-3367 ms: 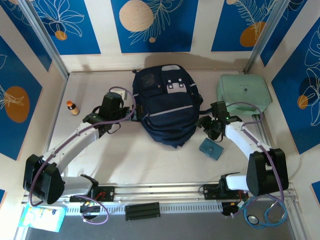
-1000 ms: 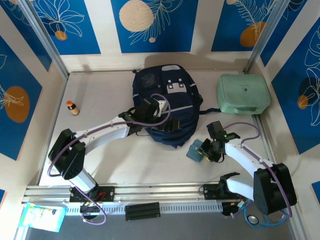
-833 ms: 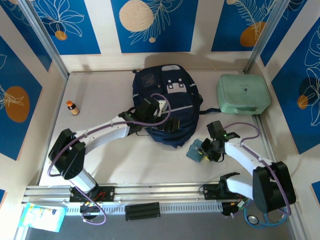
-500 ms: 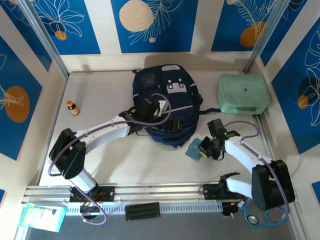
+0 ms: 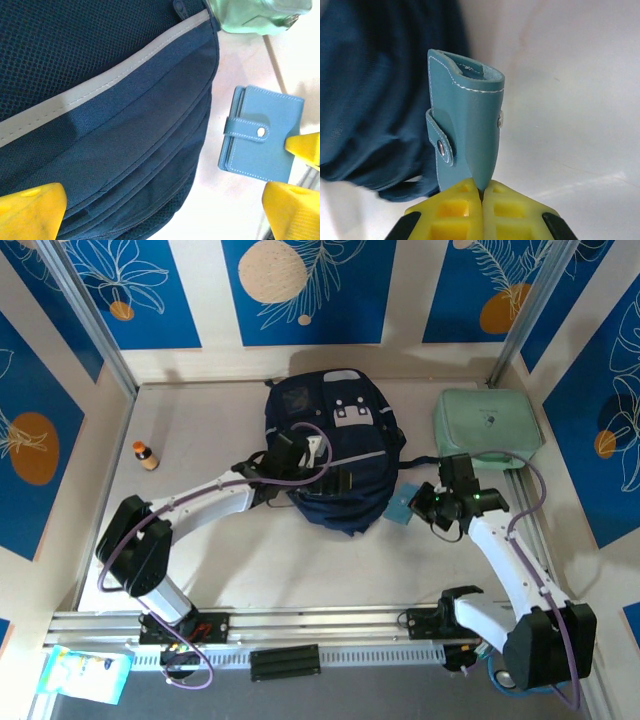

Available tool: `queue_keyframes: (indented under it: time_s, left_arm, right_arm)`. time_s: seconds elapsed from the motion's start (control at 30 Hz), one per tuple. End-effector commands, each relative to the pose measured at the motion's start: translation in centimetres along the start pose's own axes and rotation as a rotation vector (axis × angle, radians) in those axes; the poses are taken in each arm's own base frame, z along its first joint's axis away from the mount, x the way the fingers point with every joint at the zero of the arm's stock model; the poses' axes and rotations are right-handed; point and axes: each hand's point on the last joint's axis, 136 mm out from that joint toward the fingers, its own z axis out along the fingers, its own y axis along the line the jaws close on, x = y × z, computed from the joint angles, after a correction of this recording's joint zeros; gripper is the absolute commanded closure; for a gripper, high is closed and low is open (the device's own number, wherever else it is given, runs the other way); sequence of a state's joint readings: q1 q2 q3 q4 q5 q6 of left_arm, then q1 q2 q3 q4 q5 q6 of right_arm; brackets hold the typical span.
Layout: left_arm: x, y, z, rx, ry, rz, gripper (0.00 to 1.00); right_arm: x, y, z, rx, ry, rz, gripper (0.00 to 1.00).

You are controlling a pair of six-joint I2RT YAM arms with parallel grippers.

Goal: Pack books, pencil case, and school supplies into a backpack

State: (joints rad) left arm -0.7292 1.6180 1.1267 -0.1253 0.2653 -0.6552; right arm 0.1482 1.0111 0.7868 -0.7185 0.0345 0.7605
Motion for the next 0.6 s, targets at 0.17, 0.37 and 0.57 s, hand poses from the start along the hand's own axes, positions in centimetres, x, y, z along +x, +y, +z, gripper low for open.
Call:
queue_keyframes:
  time_s: [0.17,0.37,0.57]
  left_arm:
    - [-1.6,-4.6,-0.7,0.286,-0.017,-0.103,0.0]
    - [-2.5,-6.9,-0.6,0.411,-0.005,-0.131,0.09]
    - [-3.0,-7.7,0.0,0.471,0.004,-0.163,0.48]
  right_arm:
    - [-0.9,10.7,-4.6,-0.523,0.008,-0.166,1.0]
    - [-0.6,13.2,-4.0,-0.695,0.069,-0.125,1.0]
    - [-0.5,13.8,-3.5,-0.724,0.114,-0.112,1.0]
